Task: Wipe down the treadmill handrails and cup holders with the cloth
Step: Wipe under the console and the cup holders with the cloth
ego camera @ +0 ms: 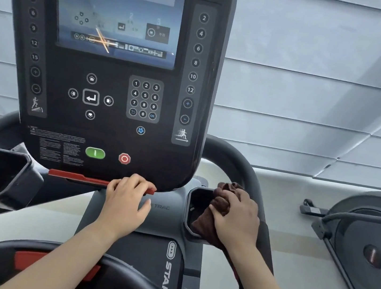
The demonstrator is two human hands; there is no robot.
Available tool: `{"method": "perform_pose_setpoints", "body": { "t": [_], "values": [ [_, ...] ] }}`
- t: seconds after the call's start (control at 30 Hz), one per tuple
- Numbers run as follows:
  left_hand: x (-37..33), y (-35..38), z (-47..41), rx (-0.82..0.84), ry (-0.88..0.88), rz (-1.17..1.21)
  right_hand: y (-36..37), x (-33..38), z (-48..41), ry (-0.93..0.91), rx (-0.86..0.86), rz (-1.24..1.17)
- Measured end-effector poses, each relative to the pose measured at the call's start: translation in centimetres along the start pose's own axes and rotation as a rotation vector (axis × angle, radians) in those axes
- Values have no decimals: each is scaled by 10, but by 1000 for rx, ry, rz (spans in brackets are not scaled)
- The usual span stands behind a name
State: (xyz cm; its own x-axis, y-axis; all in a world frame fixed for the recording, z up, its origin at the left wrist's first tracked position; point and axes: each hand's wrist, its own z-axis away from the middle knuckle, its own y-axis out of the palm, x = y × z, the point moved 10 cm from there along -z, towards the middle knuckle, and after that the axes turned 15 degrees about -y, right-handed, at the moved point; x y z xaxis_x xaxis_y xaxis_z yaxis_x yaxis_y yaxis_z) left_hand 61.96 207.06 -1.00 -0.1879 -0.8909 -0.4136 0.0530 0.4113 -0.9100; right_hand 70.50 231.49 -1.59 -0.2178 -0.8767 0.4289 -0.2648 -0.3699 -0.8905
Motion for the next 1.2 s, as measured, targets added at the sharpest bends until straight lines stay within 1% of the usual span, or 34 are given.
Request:
{"method": "perform_pose_setpoints", "body": {
  "t": [0.1,0.23,0.33,0.5,0.63,0.73,0.9,1.07,1.2],
  "values": [
    [-2,1,2,40,43,-41,3,-1,7,-13,51,4],
    [1,0,4,112,107,-63,-13,-11,28,9,0,-179],
    [5,-7,5,97,134,-45,-28,-2,27,11,-55,-335],
    [18,-21,3,89,135,2,-50,60,13,-124,-198,-513],
    [45,-40,1,75,125,14,-45,121,4,-237,-203,-582],
    [80,-61,1,57,101,25,-32,171,-2,-331,-169,-561],
    [171,-104,1,20,-28,-8,5,257,-9,-437,-89,-575],
    [261,-145,9,-29,-163,-6,52,339,-9,-519,-10,-593],
    [315,-164,12,-43,-203,-2,98,397,-7,-560,77,-593]
  ]
}}
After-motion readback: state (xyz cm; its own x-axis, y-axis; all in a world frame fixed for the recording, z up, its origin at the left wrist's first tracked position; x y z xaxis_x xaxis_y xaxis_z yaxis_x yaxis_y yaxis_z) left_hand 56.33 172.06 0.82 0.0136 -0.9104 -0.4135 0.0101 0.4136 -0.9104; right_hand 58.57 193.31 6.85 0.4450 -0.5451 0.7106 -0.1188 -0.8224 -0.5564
